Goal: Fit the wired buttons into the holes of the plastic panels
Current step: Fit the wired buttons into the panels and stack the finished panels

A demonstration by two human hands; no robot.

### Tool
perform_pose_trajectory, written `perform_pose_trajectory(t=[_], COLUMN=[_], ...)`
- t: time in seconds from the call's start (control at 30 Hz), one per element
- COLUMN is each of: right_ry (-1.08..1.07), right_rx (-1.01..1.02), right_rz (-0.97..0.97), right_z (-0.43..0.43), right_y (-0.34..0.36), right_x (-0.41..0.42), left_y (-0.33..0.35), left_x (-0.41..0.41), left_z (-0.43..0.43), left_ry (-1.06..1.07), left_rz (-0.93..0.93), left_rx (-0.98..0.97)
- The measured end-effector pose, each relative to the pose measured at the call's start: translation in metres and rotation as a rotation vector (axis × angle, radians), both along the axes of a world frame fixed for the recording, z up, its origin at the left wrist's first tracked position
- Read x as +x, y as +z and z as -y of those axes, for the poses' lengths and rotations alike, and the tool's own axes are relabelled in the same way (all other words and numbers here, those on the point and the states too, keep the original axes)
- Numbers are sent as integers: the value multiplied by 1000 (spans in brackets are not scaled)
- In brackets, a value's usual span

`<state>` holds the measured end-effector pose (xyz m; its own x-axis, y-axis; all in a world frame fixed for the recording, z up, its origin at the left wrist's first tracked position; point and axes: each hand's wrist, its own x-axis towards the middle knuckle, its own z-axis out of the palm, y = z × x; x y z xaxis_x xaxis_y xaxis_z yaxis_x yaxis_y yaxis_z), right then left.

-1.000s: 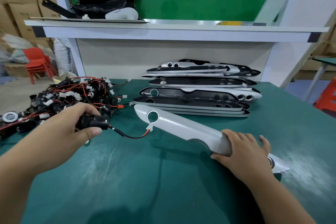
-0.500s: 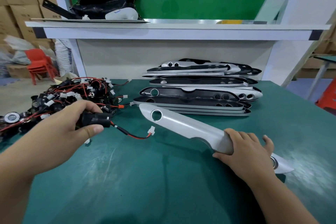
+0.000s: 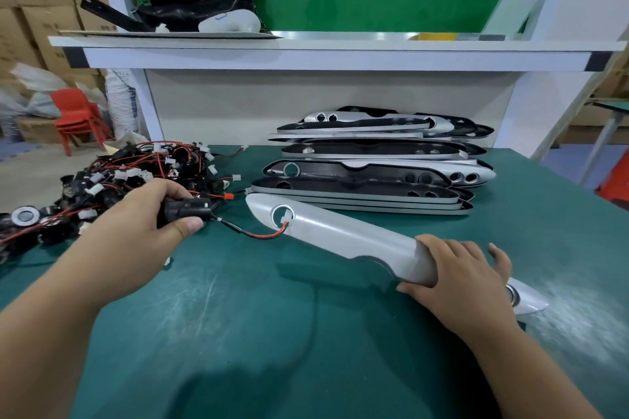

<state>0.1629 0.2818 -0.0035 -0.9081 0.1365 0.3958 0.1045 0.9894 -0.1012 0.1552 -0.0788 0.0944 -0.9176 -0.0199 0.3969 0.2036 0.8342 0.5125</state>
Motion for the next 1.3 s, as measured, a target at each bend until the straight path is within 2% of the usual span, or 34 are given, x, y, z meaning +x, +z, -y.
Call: perform_pose_trajectory(t=[0.2,0.43,0.53,0.67,0.77,0.9,1.1,1.23,1.27,1.3], right_ry=[33,76,166,196,223,180,129,112,105,98], right_rx=[-9,-65,-23,38,49,-25,-90,-105,-117,-132], right_rz=[28,-33,-105,-266,-271,-158,-180,-218,-211,-206], right_z=[2,4,15,22,18,14,6,4,3,2], right_y=[0,3,3,3,2,3,2,1,2,3], right_x=[1,2,3,4,4,2,-2,-2,-2,-2], left_y=[0,-8,-21,-43,-54,-61,-71,-73,-73,-71], left_x=[-9,-15,-13,-14,-24,-35,-33,-39,-40,-42], left_z=[3,0,-28,-67,-84,-83,-77,-75,-75,-75], left_ry=[51,191,91,15,-11,-7,-92,-122,-104,-100], left_rz=[-33,-12,-61,-241,-303,-365,-381,-388,-357,-286], left_rx=[-2,-83,-85,-110,-160,-3,-2,166,250,416])
